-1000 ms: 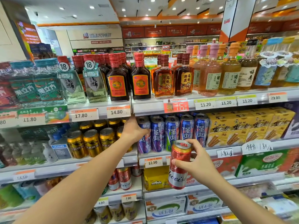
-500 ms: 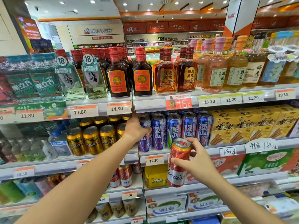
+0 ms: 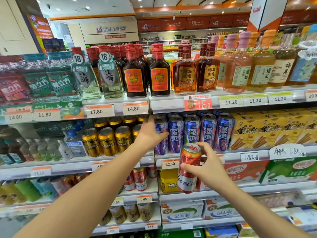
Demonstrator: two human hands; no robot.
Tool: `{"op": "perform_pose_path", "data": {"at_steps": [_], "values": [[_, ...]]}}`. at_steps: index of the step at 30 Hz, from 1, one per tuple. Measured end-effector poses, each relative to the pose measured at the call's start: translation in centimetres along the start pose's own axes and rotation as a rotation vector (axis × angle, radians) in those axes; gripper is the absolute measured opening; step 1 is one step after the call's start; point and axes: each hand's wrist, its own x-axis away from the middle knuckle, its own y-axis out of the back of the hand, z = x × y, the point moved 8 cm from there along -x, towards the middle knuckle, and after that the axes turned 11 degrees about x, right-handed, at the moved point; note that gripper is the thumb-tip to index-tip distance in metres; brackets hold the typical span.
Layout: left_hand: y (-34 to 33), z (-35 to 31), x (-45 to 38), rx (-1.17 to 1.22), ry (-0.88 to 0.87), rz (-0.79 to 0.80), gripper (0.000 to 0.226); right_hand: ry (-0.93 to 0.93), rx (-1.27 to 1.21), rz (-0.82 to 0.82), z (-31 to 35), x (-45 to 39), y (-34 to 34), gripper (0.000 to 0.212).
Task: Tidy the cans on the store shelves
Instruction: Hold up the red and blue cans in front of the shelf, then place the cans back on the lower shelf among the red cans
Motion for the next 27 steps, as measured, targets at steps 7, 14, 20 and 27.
{"op": "perform_pose_path", "data": {"at_steps": [7,14,20,27], "values": [[2.6,1.5,4.1,0.027,-0.094,-0.053,0.056,0.002,-0.034,0.051,0.4,0.7,-4.1,0.077],[4.2,6.3,8.9,0.013,-0.104,-0.06,0.021,-0.026,0.003,0.096,-0.2,1.3,-9.7,0.075],[5.3,12.7,11.9,-0.018,0.016,-0.045,0.023,-0.048,0.03,0.11,-1.4,1.3,-13.5,0.078],[4.1,18.2,14.3,0.011,0.099,0.006,0.015,-0.027,0.147,0.091,-3.4,1.3,-17.9,0.075]]}}
